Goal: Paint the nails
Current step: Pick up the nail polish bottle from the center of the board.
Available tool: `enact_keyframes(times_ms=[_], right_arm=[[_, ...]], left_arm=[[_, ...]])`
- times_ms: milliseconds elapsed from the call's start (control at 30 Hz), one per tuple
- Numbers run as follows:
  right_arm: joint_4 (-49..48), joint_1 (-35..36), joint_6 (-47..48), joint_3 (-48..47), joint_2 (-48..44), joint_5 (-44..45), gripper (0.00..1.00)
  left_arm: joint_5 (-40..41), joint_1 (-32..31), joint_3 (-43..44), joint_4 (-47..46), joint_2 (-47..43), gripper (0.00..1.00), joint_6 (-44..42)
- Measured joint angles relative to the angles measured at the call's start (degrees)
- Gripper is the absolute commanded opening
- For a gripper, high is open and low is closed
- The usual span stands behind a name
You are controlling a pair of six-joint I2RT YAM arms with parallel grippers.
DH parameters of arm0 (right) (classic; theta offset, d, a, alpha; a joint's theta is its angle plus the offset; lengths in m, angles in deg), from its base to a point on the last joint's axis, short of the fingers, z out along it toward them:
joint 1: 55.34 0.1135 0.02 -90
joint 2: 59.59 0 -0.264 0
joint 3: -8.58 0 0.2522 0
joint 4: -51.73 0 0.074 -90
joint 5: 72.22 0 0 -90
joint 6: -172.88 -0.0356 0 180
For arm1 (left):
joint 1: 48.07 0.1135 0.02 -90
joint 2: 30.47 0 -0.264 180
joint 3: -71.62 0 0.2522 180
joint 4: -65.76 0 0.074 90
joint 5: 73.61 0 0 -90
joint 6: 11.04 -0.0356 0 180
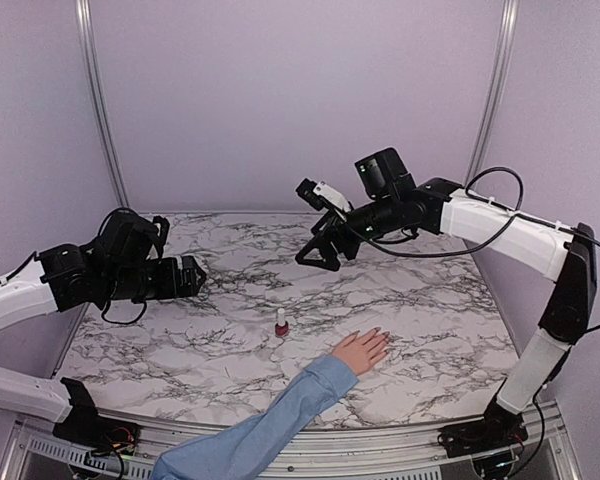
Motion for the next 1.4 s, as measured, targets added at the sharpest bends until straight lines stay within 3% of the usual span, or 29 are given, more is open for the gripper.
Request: enact_keyframes(times_ms=[167, 433, 1400], right_arm=[[2.9, 6.0, 2.2, -0.9, 3.5, 3.1, 0.97], [7.6, 11.1, 3.3, -3.0, 9.7, 10.4, 0.85], [11.9, 11.5, 2.6, -6.8, 16.3, 14.7, 0.66]], left_arm=[[-0.6, 0.0, -2.4, -1.5, -1.1, 0.99, 1.6], [-2.4, 0.0, -2.7, -2.4, -0.9, 0.99, 2.8], [-5.2, 0.0, -2.7, -4.0, 1.4, 0.99, 2.6]])
